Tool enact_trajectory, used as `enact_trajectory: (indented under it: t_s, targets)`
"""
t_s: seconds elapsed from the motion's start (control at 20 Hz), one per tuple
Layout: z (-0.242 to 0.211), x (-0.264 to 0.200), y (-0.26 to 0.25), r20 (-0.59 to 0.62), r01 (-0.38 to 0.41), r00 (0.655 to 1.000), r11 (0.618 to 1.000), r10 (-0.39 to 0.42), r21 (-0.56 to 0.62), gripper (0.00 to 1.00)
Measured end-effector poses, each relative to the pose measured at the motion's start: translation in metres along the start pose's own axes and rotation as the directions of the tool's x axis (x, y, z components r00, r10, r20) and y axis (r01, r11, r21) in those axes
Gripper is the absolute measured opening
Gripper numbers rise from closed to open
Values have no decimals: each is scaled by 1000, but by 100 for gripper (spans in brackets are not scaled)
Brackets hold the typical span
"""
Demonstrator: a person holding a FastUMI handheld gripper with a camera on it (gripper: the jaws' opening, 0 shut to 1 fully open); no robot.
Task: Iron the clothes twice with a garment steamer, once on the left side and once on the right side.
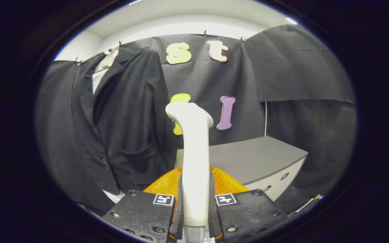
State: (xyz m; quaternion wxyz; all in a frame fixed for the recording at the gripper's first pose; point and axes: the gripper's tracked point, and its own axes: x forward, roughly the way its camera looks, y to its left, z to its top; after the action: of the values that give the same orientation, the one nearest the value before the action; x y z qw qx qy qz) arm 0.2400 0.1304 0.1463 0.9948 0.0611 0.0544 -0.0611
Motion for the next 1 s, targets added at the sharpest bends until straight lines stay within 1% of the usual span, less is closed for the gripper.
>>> enact_trajectory:
  t_s: [0.1, 0.2, 0.4, 0.55, 0.65, 0.8, 0.85, 0.95, 1.0]
  targets:
    - [17, -14, 16, 74, 8, 997, 1000, -9, 7, 31]
    - [38, -22, 32, 142, 2, 990, 1000, -1, -8, 31]
    - [82, -33, 75, 294, -37, 955, 998, 47, -41, 31]
    - [103, -24, 107, 358, -67, 929, 995, 90, -77, 31]
    - [116, -17, 126, 395, -83, 912, 993, 109, -82, 31]
    - [137, -8, 148, 436, -85, 891, 991, 124, -107, 31]
    - [146, -8, 157, 457, -88, 879, 989, 134, -119, 31]
    - [161, -6, 165, 499, -53, 858, 987, 123, -152, 31]
    - [166, -2, 170, 510, -38, 852, 986, 116, -161, 32]
